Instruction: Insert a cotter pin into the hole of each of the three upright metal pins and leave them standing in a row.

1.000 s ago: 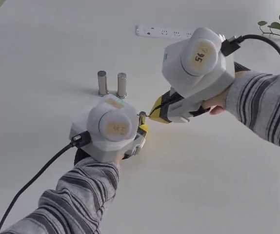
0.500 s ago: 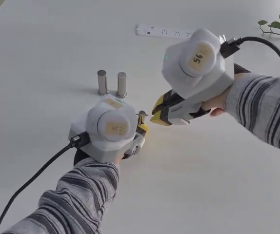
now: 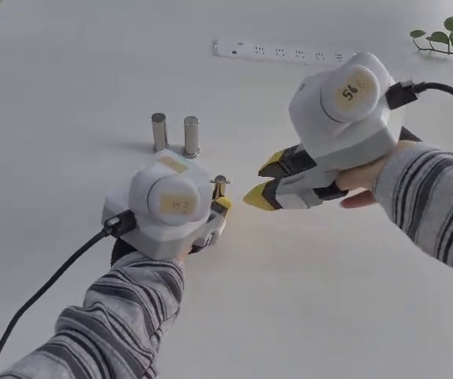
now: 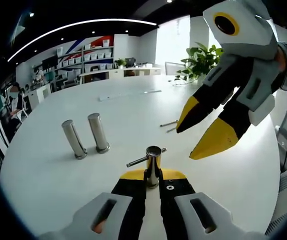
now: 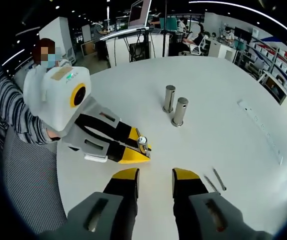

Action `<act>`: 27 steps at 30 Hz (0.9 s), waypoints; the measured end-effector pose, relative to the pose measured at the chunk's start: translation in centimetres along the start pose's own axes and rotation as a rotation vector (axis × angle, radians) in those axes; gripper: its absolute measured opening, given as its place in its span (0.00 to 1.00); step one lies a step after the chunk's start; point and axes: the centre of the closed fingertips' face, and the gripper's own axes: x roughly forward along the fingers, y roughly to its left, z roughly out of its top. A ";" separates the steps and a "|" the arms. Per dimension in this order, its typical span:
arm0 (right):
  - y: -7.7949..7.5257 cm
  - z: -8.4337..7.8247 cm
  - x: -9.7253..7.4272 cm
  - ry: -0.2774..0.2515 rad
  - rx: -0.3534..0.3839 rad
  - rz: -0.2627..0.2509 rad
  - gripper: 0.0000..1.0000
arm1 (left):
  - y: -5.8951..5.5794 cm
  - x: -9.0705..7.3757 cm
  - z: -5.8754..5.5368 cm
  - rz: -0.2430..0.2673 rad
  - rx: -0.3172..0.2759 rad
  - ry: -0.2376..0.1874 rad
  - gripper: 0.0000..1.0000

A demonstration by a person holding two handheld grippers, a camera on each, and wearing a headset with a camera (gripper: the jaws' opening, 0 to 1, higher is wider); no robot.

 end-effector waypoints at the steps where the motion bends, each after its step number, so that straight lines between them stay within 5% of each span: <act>1: 0.0 -0.2 -0.1 -0.002 0.012 -0.002 0.21 | 0.3 0.0 0.0 0.000 0.002 0.000 0.05; 11: 0.4 -2.1 -0.8 -0.009 0.079 -0.013 0.20 | 3.4 -0.5 0.4 0.020 0.017 0.001 0.05; 27: 0.6 -2.6 -0.7 -0.065 0.151 -0.019 0.23 | 7.9 -1.0 0.2 0.070 0.006 0.017 0.05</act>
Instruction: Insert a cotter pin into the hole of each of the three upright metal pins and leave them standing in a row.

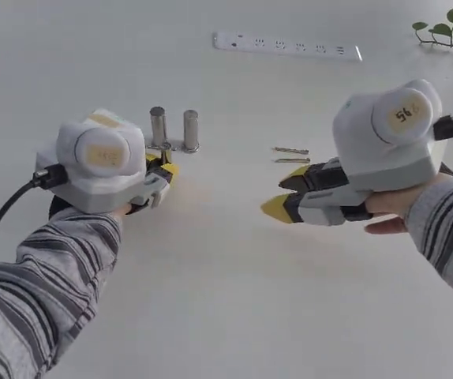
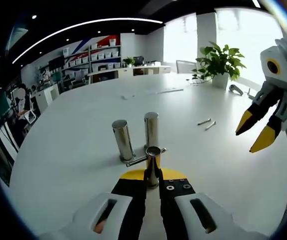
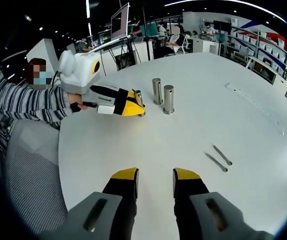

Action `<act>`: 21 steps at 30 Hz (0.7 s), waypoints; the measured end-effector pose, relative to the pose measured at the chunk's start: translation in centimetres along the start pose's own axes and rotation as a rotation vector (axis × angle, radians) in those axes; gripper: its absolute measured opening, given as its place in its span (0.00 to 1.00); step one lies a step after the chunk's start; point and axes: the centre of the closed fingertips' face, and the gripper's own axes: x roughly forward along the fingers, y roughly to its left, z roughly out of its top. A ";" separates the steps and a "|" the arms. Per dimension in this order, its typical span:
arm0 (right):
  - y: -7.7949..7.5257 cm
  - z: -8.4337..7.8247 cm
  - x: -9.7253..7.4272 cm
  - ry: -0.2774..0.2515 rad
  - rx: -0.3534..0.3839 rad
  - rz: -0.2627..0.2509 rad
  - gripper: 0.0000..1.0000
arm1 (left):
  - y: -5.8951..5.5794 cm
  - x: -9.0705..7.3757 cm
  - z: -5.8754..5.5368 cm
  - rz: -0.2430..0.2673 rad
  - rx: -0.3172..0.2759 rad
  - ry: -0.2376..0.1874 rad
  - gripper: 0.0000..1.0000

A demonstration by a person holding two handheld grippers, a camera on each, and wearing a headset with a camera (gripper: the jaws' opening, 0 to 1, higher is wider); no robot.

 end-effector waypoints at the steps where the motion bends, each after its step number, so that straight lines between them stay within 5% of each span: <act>1: 0.0 -0.1 0.1 0.001 0.002 0.000 0.23 | 0.1 0.0 0.0 0.001 0.001 -0.002 0.05; 13: 0.0 0.6 0.4 -0.062 0.041 0.005 0.28 | 0.2 0.2 0.1 -0.002 0.002 -0.018 0.05; 21: 0.0 0.3 0.6 -0.060 0.052 0.007 0.28 | 0.4 0.2 0.0 -0.005 -0.004 -0.019 0.06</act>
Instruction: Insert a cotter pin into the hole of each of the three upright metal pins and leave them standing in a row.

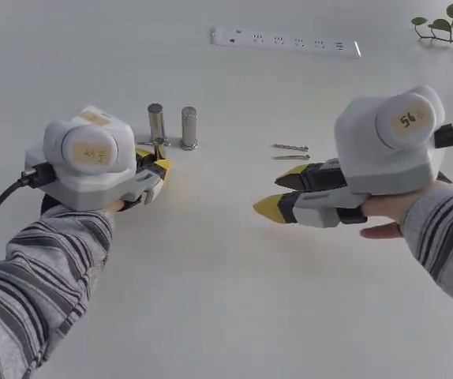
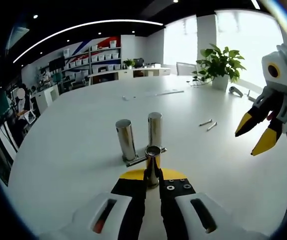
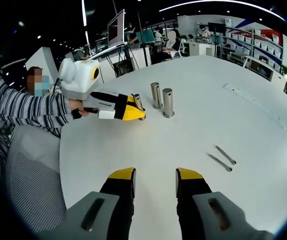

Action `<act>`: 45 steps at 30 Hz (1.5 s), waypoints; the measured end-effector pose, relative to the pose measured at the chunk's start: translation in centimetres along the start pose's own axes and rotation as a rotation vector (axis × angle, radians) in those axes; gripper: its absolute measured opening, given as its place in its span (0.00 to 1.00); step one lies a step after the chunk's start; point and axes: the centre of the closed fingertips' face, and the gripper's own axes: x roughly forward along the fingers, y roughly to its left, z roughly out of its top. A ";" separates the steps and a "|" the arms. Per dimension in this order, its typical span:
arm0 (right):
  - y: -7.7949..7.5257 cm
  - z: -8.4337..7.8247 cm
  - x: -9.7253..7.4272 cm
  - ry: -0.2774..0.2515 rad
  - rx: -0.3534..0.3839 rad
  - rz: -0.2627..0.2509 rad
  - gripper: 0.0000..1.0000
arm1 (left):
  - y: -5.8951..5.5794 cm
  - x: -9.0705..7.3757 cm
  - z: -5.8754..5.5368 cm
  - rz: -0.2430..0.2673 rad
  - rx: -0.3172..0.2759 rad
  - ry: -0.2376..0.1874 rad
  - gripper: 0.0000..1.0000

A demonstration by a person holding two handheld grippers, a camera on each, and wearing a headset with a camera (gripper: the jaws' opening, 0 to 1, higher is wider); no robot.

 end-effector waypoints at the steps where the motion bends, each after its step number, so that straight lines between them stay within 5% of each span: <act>1: 0.0 0.0 0.0 0.000 0.001 0.000 0.28 | 0.0 0.0 -0.1 0.001 0.000 0.005 0.06; 13: -0.7 1.8 0.6 -0.066 0.041 -0.024 0.29 | 0.7 -0.4 -0.1 -0.001 -0.036 0.001 0.22; 28: -3.1 8.1 3.6 -0.247 0.050 -0.037 0.31 | 0.4 -2.6 0.4 -0.017 -0.060 -0.017 0.50; 45: -2.3 11.2 8.0 -0.287 0.032 -0.021 0.28 | -0.8 -5.1 1.0 -0.048 -0.053 -0.046 0.77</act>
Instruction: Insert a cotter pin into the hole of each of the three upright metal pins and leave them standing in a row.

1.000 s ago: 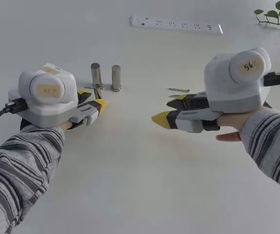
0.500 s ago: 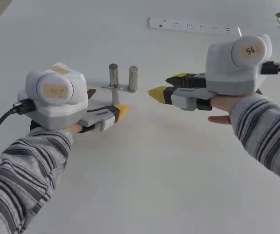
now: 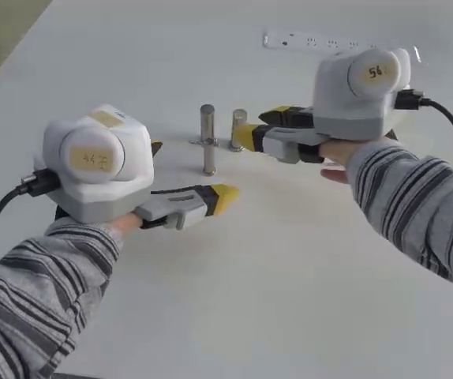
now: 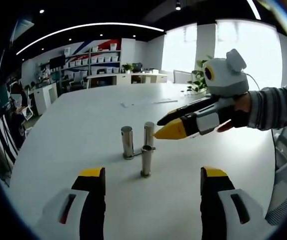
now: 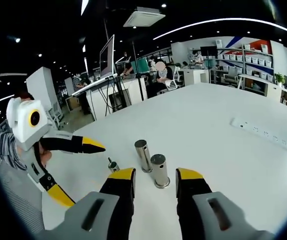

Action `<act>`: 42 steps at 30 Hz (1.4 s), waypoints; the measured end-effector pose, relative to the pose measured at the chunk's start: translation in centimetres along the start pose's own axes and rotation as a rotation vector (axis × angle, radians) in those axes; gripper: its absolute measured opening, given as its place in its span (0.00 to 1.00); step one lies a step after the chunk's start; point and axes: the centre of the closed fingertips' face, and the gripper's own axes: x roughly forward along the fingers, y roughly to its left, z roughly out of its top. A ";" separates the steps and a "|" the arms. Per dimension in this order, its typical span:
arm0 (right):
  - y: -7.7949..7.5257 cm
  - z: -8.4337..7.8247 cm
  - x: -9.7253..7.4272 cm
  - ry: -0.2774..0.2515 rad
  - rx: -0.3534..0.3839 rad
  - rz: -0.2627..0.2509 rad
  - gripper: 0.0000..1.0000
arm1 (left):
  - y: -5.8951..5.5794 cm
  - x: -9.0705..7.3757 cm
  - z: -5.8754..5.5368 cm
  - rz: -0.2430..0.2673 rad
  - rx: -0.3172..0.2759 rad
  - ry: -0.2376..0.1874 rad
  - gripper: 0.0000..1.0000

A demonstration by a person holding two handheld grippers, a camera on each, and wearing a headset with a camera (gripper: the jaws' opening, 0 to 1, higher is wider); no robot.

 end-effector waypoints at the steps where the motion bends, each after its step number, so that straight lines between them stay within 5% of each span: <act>1: 0.0 0.0 0.2 0.000 0.002 0.000 0.27 | 0.0 -0.2 0.0 0.001 0.000 -0.002 0.78; 15: -0.7 -0.6 2.4 0.013 0.050 0.010 0.18 | -0.7 -0.7 -0.2 -0.019 -0.018 -0.001 0.91; 27: -0.8 -0.8 2.7 0.034 -0.002 -0.009 0.10 | -0.9 -0.9 0.2 -0.020 -0.020 -0.005 0.99; 42: -0.5 -1.4 0.7 0.076 -0.111 0.008 0.08 | -1.6 -1.7 -0.1 -0.029 -0.005 0.010 0.99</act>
